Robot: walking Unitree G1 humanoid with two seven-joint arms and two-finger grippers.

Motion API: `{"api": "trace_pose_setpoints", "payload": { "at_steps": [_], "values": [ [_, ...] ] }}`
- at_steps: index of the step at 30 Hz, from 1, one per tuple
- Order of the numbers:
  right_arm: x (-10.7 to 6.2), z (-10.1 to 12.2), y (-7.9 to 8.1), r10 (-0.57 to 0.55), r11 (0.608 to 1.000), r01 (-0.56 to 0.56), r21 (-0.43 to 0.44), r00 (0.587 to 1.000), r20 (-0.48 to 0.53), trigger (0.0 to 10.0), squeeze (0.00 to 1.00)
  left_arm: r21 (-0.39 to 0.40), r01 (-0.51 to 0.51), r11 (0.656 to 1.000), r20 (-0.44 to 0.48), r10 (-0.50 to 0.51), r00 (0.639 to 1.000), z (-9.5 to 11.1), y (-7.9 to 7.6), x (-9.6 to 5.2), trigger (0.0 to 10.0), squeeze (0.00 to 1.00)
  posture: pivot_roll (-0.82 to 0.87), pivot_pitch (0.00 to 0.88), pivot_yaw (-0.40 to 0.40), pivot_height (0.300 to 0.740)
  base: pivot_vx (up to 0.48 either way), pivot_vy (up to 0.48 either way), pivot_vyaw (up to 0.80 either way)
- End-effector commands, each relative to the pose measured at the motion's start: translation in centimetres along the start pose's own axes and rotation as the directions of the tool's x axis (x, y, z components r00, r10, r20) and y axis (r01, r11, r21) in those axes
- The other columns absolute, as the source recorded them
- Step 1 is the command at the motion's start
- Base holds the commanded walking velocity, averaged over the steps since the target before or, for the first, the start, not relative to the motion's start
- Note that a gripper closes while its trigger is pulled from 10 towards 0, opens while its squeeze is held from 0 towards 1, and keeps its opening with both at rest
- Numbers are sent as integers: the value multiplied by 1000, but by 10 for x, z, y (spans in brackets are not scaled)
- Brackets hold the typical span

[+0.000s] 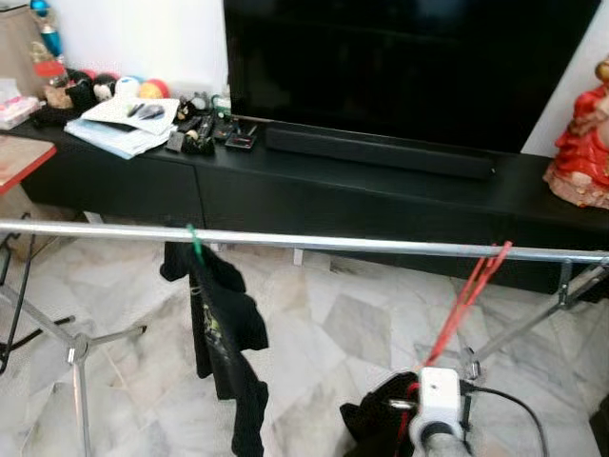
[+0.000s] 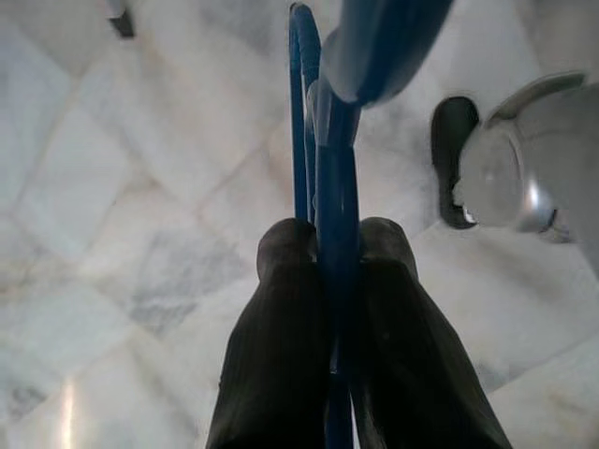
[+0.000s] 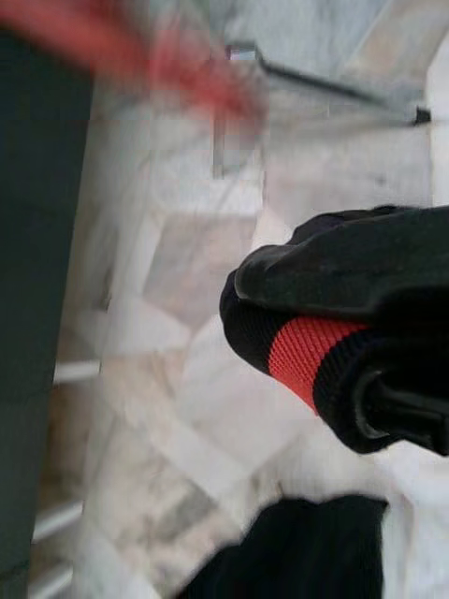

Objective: Hang hanger

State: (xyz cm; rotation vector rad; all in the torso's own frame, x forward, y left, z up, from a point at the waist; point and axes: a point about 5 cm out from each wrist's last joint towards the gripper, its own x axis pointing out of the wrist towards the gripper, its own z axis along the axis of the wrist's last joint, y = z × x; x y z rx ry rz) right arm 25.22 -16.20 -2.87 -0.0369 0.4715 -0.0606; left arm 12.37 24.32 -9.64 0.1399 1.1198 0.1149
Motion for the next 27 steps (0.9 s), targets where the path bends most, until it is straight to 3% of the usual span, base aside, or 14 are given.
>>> {"api": "trace_pose_setpoints", "payload": {
  "at_steps": [1,14,27],
  "values": [
    [1,3,-9,-31,1000,31,0,999,12,10000,0,-2,9,1000,-9,-9,1000,-1,-4,0,10000,0,49,82,-7,740,0,337,0],
    [1,5,-14,-58,998,57,24,998,30,10000,0,2,15,1000,-17,-15,1000,-3,-6,0,10000,0,39,57,1,740,0,344,0],
    [11,23,-10,-69,996,66,58,996,56,10000,0,21,3,1000,8,-3,1000,9,-3,2,10000,0,34,0,34,740,0,342,0]
  ]
}}
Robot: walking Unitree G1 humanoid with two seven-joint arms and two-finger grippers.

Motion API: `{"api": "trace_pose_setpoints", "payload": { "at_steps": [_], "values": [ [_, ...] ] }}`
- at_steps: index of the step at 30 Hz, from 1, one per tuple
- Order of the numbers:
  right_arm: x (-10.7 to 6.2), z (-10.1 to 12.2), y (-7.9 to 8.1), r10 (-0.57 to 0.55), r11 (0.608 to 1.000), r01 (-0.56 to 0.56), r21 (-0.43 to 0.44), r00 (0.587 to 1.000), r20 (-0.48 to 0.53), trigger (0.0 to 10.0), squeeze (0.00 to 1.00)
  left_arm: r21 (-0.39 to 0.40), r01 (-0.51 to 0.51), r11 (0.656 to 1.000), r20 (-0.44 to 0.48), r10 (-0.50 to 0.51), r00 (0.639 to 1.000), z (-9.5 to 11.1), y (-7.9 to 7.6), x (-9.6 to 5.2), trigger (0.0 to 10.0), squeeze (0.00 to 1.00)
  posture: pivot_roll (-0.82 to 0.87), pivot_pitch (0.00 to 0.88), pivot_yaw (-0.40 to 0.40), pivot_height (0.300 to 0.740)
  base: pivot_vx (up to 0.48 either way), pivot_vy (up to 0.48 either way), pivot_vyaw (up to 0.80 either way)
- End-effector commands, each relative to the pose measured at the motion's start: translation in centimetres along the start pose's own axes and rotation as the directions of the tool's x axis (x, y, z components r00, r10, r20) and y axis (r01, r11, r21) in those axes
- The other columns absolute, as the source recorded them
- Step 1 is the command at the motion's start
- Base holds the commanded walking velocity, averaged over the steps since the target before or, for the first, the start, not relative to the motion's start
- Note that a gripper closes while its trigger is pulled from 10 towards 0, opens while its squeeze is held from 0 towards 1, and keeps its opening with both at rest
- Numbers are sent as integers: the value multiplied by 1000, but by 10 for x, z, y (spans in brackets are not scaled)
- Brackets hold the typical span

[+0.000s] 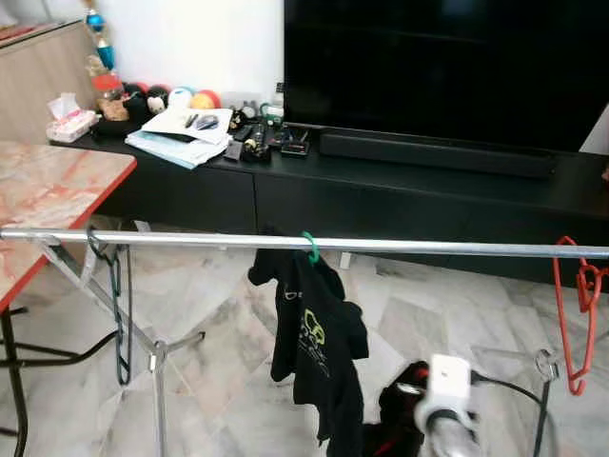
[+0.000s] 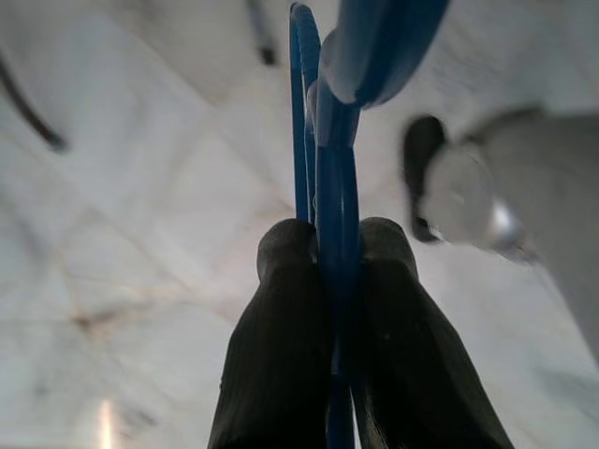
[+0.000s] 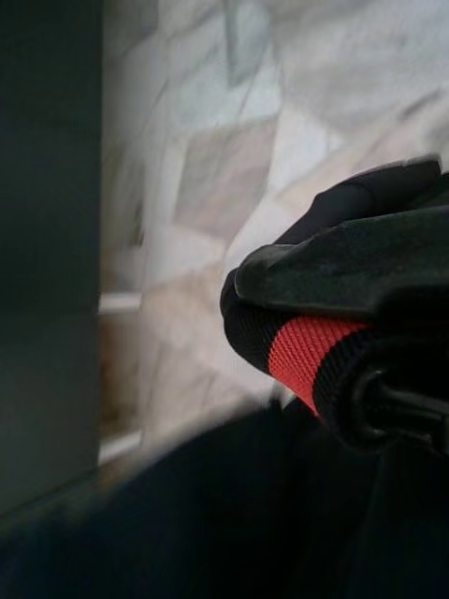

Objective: Hang hanger

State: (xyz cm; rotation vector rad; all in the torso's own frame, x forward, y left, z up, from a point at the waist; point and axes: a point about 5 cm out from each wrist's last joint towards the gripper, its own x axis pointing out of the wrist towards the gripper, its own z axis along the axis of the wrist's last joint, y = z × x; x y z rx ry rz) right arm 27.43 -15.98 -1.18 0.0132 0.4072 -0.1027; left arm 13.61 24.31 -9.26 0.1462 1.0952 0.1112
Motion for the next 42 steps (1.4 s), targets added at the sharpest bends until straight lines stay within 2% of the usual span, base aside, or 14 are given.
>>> {"api": "trace_pose_setpoints", "payload": {
  "at_steps": [1,12,19,26,31,36,39,42],
  "values": [
    [0,0,-14,-41,999,41,-2,999,0,10000,0,19,4,1000,-16,-4,1000,-2,-3,0,10000,0,32,0,38,740,0,345,0],
    [1,1,-23,-72,997,72,6,997,6,10000,0,39,-7,999,-15,8,1000,-3,-1,0,10000,0,20,0,55,740,0,113,0],
    [-1,-3,-34,-91,996,91,2,996,-3,10000,0,36,-17,999,-48,19,999,-17,0,-3,10000,0,26,0,57,740,0,0,0],
    [-4,-6,-52,-114,993,114,-18,993,-8,10000,0,20,0,1000,-57,1,998,-33,-10,-6,10000,0,43,0,27,740,0,0,0],
    [-6,-9,-53,-112,994,112,-11,994,-17,10000,0,-8,-15,1000,-80,14,997,-45,-11,-9,10000,0,49,0,6,740,-105,0,0],
    [-8,-13,-52,-105,994,104,-20,994,-30,10000,0,-17,-21,1000,-87,19,996,-52,-7,-11,10000,0,42,0,22,740,-289,0,0],
    [-8,-13,-52,-124,992,124,-2,992,-25,10000,0,-8,-15,1000,-88,14,996,-56,-5,-13,10000,0,16,0,56,740,-305,0,0],
    [-10,-15,-51,-136,991,137,10,990,-21,10000,0,33,5,999,-95,-2,995,-60,-2,-14,10000,0,-8,0,79,740,-311,0,0]
  ]
}}
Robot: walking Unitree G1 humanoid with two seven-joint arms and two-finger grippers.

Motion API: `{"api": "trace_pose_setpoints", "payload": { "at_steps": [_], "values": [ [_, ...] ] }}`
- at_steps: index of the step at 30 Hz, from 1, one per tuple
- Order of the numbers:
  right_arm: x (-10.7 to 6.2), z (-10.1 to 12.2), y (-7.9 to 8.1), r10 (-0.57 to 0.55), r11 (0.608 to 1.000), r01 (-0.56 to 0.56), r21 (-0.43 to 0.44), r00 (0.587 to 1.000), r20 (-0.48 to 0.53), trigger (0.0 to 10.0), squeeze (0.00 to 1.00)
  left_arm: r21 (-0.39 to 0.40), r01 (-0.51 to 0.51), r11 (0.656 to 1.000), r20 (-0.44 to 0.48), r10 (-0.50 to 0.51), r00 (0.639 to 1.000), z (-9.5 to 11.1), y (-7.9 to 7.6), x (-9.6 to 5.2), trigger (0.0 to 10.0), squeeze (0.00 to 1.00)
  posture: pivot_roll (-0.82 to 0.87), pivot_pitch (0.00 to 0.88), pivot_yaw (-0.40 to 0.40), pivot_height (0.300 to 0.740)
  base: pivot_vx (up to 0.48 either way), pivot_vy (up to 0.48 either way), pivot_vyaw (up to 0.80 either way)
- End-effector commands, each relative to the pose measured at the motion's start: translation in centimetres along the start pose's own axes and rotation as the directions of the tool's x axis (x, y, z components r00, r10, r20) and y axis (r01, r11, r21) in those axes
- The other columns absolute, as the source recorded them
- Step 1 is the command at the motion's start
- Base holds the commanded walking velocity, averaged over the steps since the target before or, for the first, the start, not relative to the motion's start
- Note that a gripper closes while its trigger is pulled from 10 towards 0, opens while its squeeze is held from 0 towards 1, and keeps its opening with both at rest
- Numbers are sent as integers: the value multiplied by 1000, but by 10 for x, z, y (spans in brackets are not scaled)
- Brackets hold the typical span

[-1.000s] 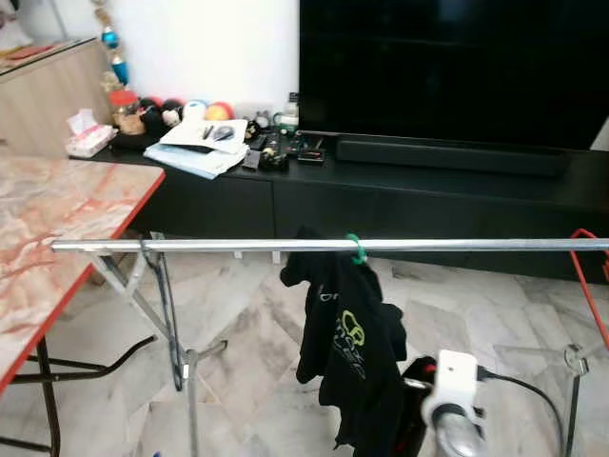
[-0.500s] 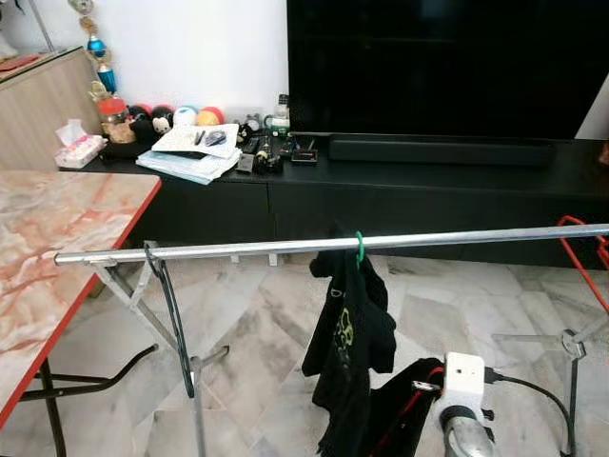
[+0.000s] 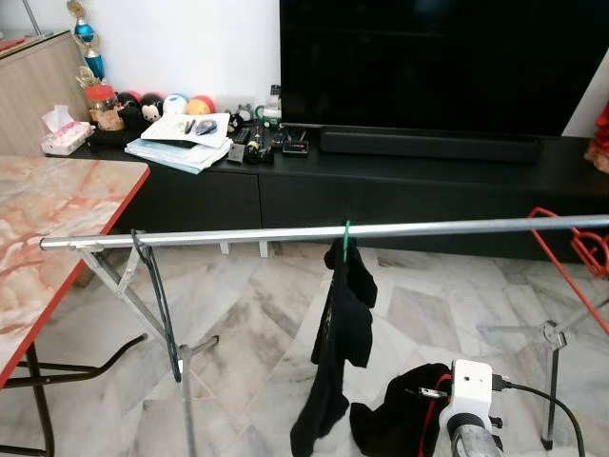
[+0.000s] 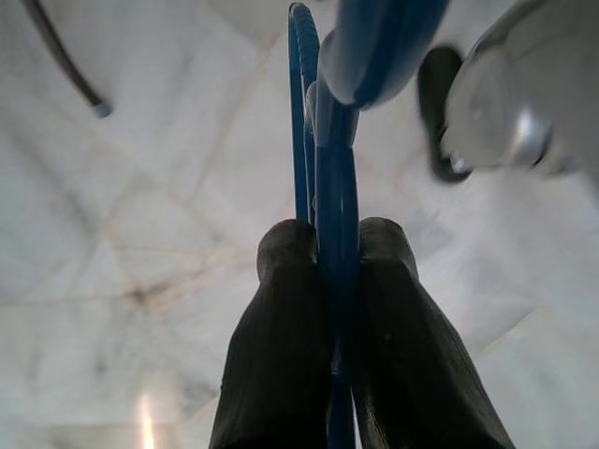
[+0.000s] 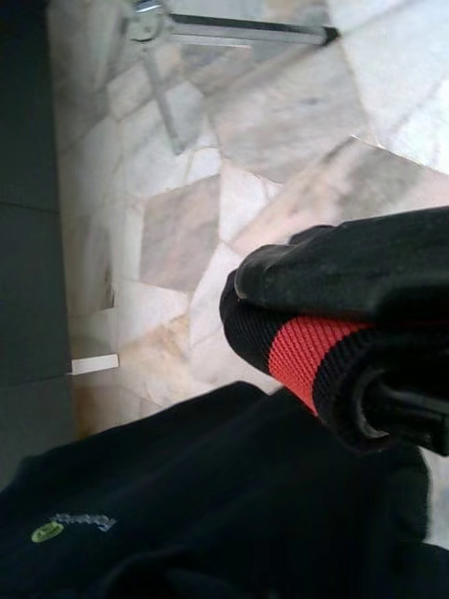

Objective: Hang hanger

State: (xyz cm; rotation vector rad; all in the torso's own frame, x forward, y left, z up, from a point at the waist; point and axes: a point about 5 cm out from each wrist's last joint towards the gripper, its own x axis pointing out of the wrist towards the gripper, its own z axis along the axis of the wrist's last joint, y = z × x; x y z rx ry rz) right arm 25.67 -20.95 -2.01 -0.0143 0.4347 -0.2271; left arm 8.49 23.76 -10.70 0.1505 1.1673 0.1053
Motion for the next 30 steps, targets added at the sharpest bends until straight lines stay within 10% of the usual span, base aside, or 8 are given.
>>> {"api": "trace_pose_setpoints", "payload": {
  "at_steps": [1,30],
  "values": [
    [-3,-4,1,-12,1000,12,20,1000,5,10000,0,28,-5,1000,-28,6,1000,-10,6,-3,10000,0,-18,0,88,740,-319,0,0],
    [3,4,-9,-25,1000,25,14,1000,5,10000,0,-44,-10,999,-14,10,1000,-13,-5,-3,10000,0,22,0,15,740,-332,0,-184]
  ]
}}
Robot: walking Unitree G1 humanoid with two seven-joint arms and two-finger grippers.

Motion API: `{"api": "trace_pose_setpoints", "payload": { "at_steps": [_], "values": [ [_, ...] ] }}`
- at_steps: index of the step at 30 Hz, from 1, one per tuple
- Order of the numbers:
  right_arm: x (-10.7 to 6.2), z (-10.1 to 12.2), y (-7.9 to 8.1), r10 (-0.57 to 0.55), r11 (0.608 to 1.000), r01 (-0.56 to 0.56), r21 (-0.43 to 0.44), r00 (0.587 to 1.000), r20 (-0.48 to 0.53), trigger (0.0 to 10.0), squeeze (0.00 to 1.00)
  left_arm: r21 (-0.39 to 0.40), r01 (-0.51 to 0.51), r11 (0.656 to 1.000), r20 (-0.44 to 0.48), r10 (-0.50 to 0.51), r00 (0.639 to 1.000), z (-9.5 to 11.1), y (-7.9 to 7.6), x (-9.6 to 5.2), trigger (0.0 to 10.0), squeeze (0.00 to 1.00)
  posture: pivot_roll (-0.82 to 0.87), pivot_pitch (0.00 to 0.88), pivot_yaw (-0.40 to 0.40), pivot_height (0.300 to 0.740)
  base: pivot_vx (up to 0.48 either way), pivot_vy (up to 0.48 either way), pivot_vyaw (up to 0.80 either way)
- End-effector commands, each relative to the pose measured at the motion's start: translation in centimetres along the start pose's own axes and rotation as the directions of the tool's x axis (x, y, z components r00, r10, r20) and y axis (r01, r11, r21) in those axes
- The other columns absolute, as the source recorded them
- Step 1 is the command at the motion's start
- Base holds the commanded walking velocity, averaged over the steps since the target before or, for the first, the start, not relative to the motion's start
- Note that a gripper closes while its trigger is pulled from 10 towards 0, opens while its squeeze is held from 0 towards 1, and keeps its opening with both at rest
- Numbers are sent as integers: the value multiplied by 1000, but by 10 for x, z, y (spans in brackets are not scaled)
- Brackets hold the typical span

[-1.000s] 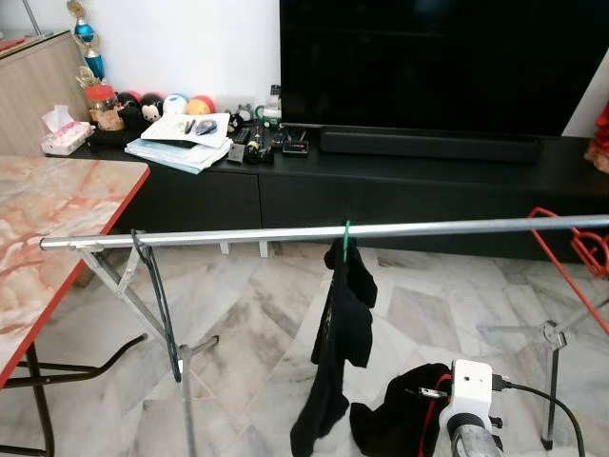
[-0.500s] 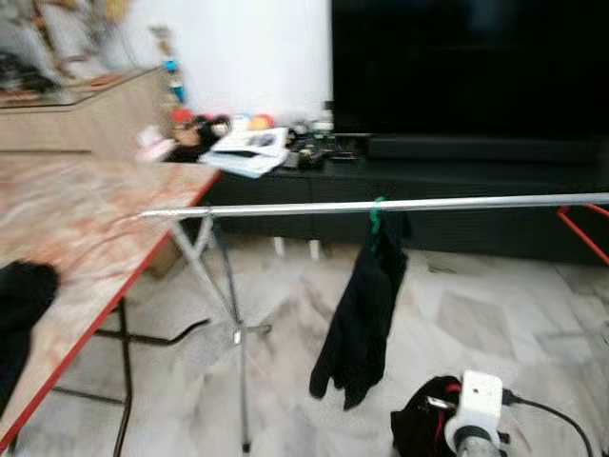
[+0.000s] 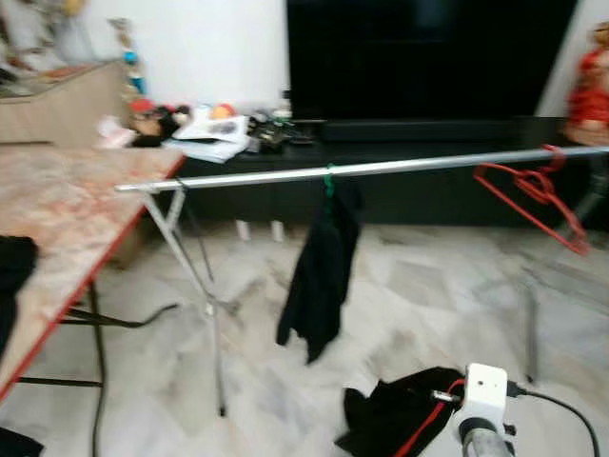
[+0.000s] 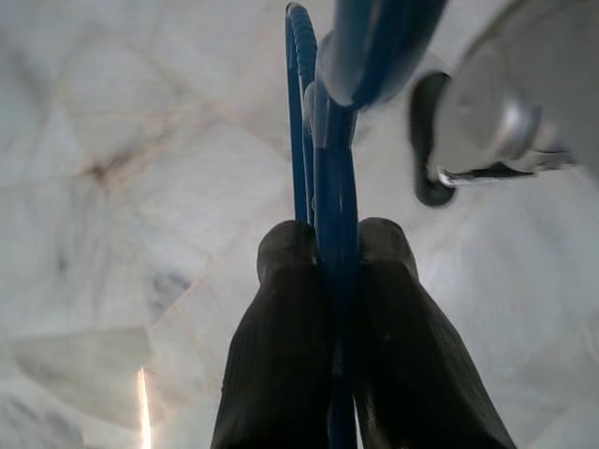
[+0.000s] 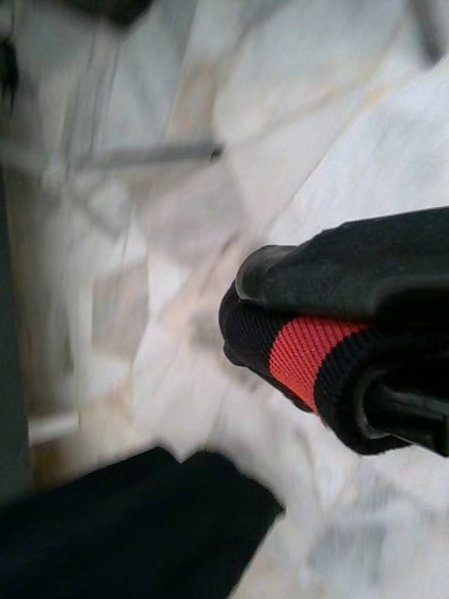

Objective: Hang hanger

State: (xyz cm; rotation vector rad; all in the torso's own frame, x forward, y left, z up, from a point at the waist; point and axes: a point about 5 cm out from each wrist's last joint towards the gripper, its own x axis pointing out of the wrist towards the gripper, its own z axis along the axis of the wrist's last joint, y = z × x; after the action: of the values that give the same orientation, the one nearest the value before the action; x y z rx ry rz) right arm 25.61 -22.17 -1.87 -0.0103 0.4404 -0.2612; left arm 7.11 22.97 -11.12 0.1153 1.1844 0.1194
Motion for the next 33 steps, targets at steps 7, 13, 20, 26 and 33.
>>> {"api": "trace_pose_setpoints", "payload": {
  "at_steps": [7,13,20,26,33],
  "values": [
    [3,6,7,16,1000,-16,8,1000,13,10000,0,-22,-25,999,7,26,1000,1,3,0,10000,0,29,0,8,740,-337,0,0],
    [5,10,13,51,999,-51,2,999,6,10000,0,-31,-29,999,9,29,1000,1,2,0,10000,0,41,0,5,740,-337,0,0],
    [9,17,18,73,997,-72,-12,997,8,10000,0,-29,-58,998,6,58,998,1,3,0,10000,0,59,0,-1,740,0,0,0],
    [11,24,26,109,994,-109,-14,994,29,10000,0,-60,-68,996,37,71,997,2,5,-1,10000,0,59,0,5,740,0,0,0],
    [12,27,27,127,992,-126,-30,991,31,10000,0,-70,-50,996,66,55,996,5,6,-1,10000,0,55,0,12,740,0,0,0]
  ]
}}
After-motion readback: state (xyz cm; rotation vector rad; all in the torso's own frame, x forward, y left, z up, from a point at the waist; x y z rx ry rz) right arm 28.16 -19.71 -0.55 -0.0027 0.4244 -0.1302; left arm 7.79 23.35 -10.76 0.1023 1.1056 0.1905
